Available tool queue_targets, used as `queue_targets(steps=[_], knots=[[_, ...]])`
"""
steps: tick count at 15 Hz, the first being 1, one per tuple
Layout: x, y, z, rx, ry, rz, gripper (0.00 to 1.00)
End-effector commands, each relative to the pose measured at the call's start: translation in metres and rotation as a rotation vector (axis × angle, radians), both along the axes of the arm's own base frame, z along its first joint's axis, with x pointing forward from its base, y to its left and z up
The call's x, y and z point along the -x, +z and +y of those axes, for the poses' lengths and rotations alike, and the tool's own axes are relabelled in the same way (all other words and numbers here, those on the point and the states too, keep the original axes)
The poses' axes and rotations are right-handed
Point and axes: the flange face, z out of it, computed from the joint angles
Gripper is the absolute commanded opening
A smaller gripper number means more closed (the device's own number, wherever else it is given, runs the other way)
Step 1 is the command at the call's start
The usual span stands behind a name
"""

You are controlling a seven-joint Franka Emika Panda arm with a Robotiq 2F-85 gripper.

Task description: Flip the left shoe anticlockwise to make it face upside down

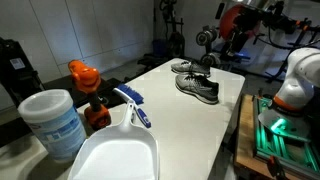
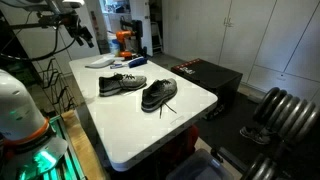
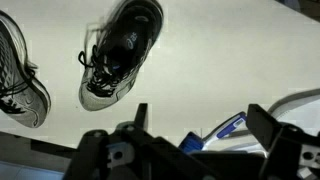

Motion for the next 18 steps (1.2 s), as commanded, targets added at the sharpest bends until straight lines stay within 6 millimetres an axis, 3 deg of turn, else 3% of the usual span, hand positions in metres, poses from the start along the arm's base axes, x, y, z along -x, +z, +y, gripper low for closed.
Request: queue_targets(steps=[1,11,18], knots=[[0.0,0.001,0.0,0.0,0.0,0.001,1.0],[-0.001,-0.003,-0.002,0.002,-0.008,0.012,1.0],[-0.012,-0.103,-0.076,-0.008,-0.102,0.198,1.0]])
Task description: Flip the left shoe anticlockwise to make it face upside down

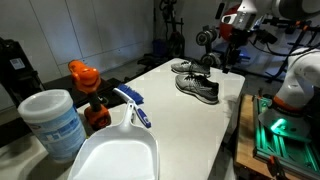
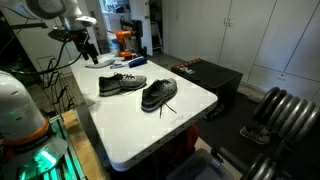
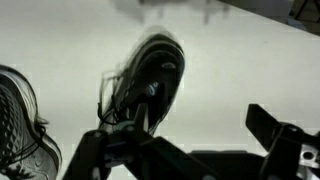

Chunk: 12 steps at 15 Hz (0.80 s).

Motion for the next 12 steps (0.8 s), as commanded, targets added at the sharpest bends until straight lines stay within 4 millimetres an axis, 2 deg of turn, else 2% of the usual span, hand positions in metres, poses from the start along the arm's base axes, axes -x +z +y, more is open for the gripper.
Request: queue_targets(steps=[1,5,12], knots=[[-0.018,-0.031,-0.028,0.003,-0.037,0.052,1.0],[-0.032,-0.045,-0.057,0.011,-0.097,0.038,1.0],[-0.052,-0.093,-0.075,-0.015,-0.172,0.133,1.0]])
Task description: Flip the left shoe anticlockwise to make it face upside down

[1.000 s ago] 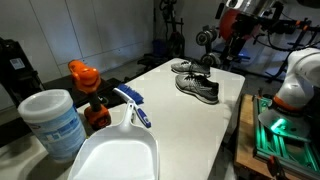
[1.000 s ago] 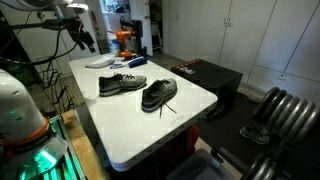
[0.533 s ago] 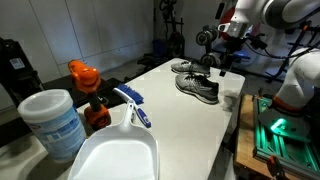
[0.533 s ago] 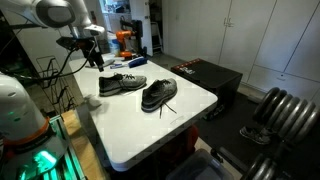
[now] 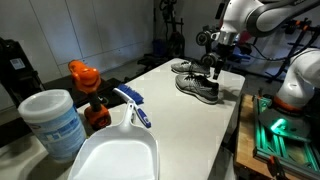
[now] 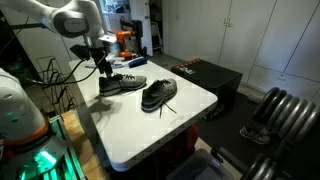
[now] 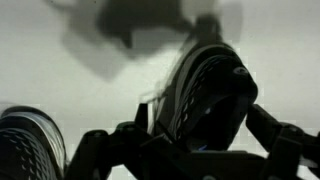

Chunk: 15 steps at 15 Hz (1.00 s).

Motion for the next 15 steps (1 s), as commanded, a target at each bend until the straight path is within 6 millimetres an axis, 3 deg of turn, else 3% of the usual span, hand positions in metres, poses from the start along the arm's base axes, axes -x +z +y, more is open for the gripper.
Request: queue_targets(steps=[1,4,8,9,11,13,15], knots=[[-0.011,-0.027,-0.008,0.001,-0.026,0.039,1.0],[-0.013,-0.043,-0.013,0.005,-0.048,0.074,0.82],[-0.02,-0.048,-0.016,0.005,-0.076,0.078,0.69],[-0.022,-0.049,-0.016,0.002,-0.08,0.076,0.79],[-0.024,-0.05,-0.017,0.0,-0.086,0.071,0.83],[-0.027,-0.053,-0.017,-0.003,-0.096,0.062,1.0],[-0.03,-0.056,-0.017,-0.014,-0.101,0.044,1.0]])
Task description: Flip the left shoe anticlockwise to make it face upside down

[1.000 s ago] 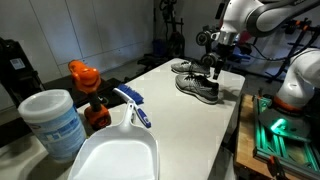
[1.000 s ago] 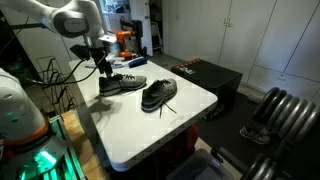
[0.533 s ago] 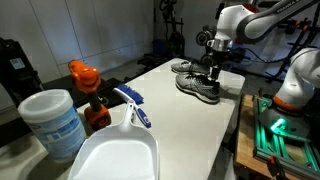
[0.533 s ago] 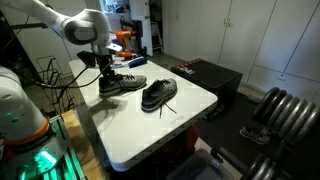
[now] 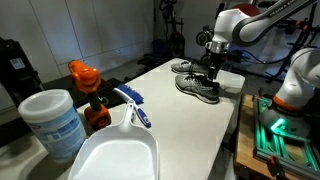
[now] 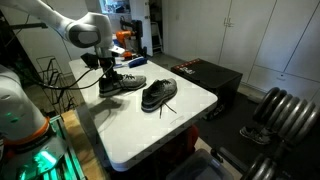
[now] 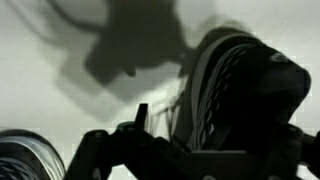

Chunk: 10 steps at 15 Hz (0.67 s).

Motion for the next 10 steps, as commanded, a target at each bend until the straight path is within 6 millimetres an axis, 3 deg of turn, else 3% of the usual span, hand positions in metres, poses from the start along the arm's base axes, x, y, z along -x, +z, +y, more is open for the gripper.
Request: queue_targets(steps=[1,2,5,6,10], knots=[[-0.007,-0.013,-0.003,-0.011,-0.028,-0.014,0.99],[-0.008,-0.015,-0.003,-0.01,-0.03,-0.012,0.82],[-0.006,-0.028,-0.008,0.026,-0.057,0.037,0.64],[-0.005,-0.03,-0.009,0.038,-0.065,0.044,0.53],[-0.002,-0.026,-0.019,0.141,-0.105,0.054,0.24]])
